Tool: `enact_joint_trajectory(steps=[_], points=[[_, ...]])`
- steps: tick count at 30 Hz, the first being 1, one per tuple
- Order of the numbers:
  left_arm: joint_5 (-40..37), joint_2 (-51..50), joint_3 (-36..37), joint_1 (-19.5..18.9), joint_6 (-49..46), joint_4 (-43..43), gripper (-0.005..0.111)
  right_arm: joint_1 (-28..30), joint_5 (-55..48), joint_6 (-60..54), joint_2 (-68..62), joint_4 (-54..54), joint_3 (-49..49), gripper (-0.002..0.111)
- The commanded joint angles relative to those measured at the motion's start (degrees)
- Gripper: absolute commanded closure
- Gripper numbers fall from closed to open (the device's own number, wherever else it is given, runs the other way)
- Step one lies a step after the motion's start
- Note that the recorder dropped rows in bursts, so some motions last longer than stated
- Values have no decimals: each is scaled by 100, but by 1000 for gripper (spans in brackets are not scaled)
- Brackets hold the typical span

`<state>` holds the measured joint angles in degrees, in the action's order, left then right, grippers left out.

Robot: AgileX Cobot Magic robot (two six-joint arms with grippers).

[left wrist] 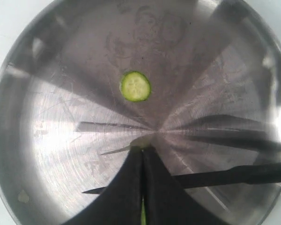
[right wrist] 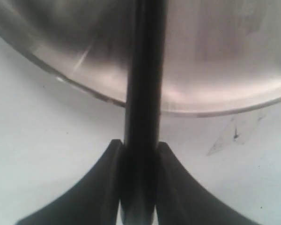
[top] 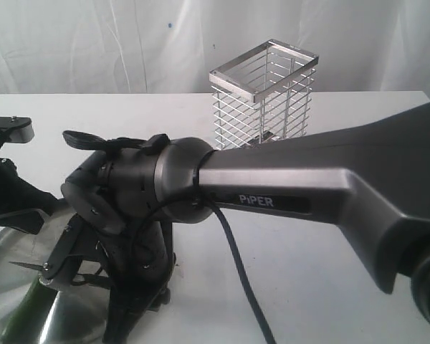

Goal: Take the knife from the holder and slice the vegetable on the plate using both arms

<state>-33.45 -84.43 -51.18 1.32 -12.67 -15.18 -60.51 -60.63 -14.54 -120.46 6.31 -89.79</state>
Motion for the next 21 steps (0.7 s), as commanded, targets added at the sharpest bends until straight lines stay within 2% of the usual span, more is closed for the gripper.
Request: enact_joint_trajectory(steps=[1,8,21], points=[[-82,49,45,-1,-16,-91,107,6,10,-69,-4,-19,-163,108],[-85,49,45,-1,-16,-144,107,6,30,134,-28,348,-163,108],[-62,49,45,-1,-19,-156,107,-5,-64,133,-137,236,-347,108]])
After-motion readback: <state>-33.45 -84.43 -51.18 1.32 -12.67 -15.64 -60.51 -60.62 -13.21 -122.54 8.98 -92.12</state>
